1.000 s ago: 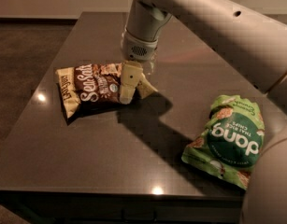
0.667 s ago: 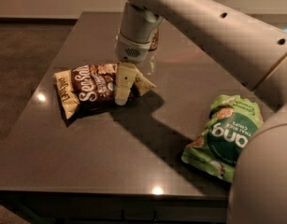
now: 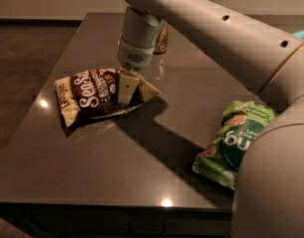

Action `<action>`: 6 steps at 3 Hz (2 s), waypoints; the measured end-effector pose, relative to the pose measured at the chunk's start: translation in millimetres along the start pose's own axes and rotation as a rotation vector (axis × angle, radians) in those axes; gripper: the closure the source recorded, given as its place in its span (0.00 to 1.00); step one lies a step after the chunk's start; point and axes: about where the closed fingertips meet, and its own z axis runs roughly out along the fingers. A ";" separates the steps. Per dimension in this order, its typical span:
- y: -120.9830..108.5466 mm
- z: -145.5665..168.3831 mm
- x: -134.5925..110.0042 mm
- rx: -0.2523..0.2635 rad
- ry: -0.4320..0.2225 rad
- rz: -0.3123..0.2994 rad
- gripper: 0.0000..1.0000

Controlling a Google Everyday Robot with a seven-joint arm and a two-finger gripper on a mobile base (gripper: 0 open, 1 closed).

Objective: Pick brown chip bag

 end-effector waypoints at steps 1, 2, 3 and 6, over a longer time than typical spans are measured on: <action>11.2 -25.9 2.9 -0.004 -0.054 0.006 0.80; 21.1 -51.1 6.0 -0.006 -0.108 0.004 1.00; 29.6 -85.1 2.4 0.014 -0.158 -0.034 1.00; 44.1 -139.1 -21.5 0.077 -0.235 -0.150 1.00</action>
Offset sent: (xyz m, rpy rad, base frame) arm -0.0356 -0.0405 0.0775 0.1674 0.0185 0.0013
